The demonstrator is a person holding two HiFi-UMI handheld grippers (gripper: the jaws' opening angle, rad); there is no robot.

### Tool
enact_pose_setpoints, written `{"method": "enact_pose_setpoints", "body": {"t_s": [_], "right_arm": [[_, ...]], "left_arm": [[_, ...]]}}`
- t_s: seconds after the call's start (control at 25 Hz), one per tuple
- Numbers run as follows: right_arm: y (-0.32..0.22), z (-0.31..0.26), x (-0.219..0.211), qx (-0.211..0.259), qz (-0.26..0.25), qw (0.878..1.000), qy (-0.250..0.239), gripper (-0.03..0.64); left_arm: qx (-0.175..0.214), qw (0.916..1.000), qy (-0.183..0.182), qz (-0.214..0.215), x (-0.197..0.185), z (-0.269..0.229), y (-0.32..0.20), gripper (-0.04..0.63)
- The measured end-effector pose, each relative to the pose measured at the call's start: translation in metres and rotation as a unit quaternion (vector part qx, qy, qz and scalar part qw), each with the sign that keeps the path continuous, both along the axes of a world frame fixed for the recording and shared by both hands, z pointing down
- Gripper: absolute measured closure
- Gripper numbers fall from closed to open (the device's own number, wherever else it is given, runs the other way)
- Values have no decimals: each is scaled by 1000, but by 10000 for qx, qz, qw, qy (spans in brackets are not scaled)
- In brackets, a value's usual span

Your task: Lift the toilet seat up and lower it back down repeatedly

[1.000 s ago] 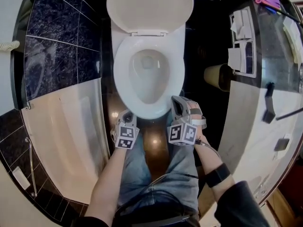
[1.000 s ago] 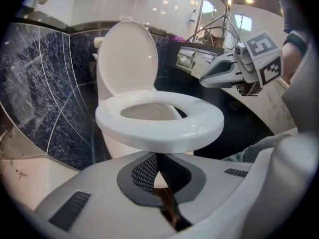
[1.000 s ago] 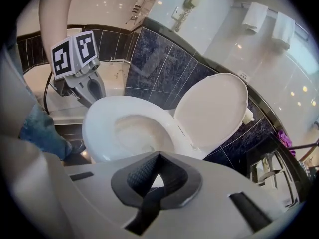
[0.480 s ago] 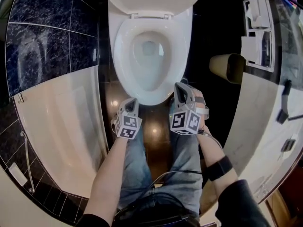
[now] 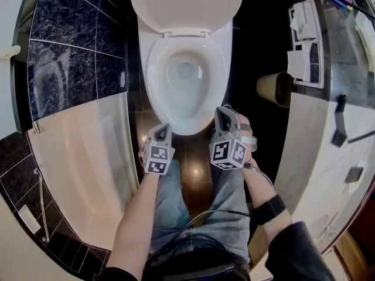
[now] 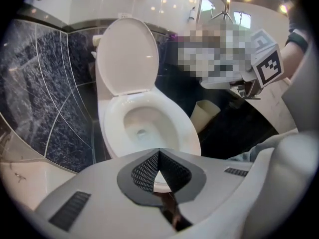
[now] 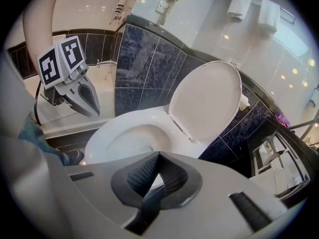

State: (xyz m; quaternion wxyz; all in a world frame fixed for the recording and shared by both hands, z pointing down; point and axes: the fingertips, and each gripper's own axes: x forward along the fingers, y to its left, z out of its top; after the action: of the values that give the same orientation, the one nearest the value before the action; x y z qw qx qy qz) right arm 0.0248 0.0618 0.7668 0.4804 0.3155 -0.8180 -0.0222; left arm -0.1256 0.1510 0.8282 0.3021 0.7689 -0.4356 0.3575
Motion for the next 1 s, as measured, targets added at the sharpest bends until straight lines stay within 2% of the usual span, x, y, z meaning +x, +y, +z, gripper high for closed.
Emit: {"method": "enact_pose_setpoints", "body": {"t_s": [0.16,0.4,0.6,0.84,1.0], "right_arm": [[-11,-61,-1,68,228,9995,-185,600],[-26,-177,-6,99,872,9920,-905,600],[-54,-261,-5,456,1108,9841,-1309,600],[-48,-343,7,509,1255,9759,-1710,600],[-50,-384,20,675,1436,9683,-1929,600]], "left_arm": [[313,9995,12,-33,-7,-76,-22,595],[980,9948,-18,-269,-35,-216,-57,595],[1730,9828,50,-648,-56,-325,-99,595],[2208,9707,188,-930,-68,-423,-98,595],[2492,9638,256,-918,-67,-472,-96,595]]}}
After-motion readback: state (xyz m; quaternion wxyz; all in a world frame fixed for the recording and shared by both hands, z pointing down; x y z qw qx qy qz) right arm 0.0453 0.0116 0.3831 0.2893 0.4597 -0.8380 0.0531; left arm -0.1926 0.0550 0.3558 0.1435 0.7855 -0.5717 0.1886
